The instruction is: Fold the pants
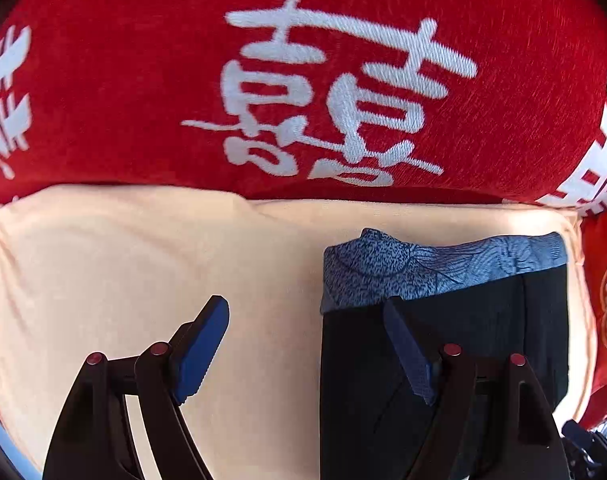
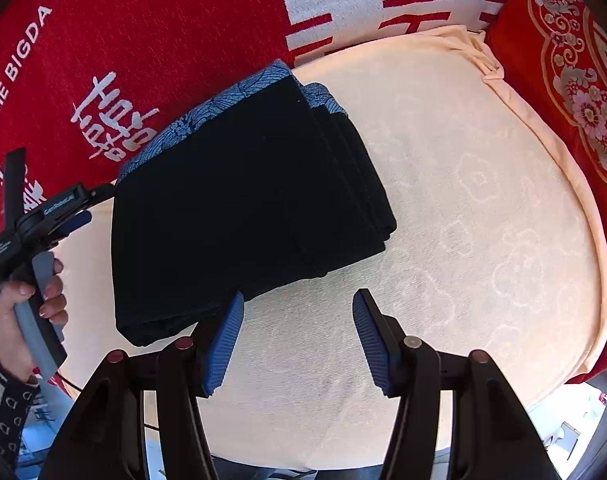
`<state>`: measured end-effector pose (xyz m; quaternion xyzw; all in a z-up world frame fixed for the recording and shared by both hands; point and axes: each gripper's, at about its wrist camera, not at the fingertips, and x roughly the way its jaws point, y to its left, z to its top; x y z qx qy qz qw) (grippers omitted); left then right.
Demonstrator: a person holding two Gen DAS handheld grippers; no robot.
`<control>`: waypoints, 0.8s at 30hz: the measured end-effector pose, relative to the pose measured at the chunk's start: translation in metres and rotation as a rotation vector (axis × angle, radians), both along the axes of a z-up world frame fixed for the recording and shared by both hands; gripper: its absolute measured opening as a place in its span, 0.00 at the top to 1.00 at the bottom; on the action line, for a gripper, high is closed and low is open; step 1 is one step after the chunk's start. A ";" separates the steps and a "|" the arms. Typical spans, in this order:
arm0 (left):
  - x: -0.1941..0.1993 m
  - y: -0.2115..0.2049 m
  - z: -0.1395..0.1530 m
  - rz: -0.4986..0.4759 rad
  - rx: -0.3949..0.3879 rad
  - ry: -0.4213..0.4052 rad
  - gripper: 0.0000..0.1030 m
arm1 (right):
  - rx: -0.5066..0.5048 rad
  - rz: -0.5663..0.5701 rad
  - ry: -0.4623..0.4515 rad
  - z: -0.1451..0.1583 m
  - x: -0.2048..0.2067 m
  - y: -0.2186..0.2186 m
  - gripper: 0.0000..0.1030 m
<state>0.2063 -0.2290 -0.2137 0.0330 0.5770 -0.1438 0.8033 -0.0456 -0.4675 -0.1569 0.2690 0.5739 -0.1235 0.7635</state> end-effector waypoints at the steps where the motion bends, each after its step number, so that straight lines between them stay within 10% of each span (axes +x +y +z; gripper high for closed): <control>1: 0.001 -0.002 -0.004 -0.007 0.009 -0.003 0.22 | 0.002 -0.001 0.001 0.001 0.000 0.002 0.41; 24: 0.003 0.020 -0.012 0.052 0.033 0.049 0.17 | -0.041 0.194 0.024 0.005 0.079 -0.046 0.32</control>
